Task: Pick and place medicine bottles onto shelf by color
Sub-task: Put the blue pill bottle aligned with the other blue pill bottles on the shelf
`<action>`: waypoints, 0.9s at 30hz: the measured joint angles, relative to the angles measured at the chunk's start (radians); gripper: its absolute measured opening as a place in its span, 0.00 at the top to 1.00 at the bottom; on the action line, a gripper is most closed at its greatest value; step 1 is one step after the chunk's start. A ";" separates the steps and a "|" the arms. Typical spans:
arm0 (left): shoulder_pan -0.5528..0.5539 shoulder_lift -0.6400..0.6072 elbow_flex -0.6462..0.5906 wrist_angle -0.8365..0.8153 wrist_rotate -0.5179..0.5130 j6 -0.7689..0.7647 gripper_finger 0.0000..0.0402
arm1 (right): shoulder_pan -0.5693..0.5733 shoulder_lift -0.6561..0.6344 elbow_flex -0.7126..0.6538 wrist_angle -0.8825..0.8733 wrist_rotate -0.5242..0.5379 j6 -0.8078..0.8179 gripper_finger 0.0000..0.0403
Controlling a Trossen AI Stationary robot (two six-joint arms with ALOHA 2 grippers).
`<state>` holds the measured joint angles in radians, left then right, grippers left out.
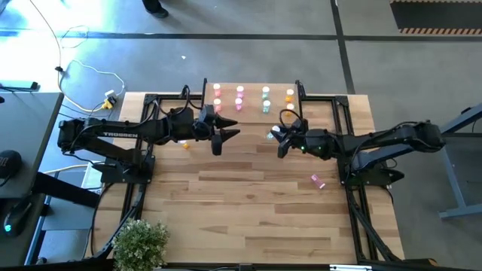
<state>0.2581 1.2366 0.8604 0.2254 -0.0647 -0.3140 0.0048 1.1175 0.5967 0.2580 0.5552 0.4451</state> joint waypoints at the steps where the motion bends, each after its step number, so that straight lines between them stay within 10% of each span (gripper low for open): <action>1: 0.000 0.000 0.000 0.000 0.000 0.001 0.55 | 0.001 0.000 -0.001 0.002 0.014 -0.016 0.71; 27: 0.000 0.000 0.000 -0.020 0.000 0.030 0.55 | -0.175 0.247 0.208 -0.073 -0.052 -0.315 0.71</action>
<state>0.2583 1.2366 0.8608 0.2052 -0.0643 -0.2843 -0.1703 1.3645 0.8043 0.1846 0.5028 0.1302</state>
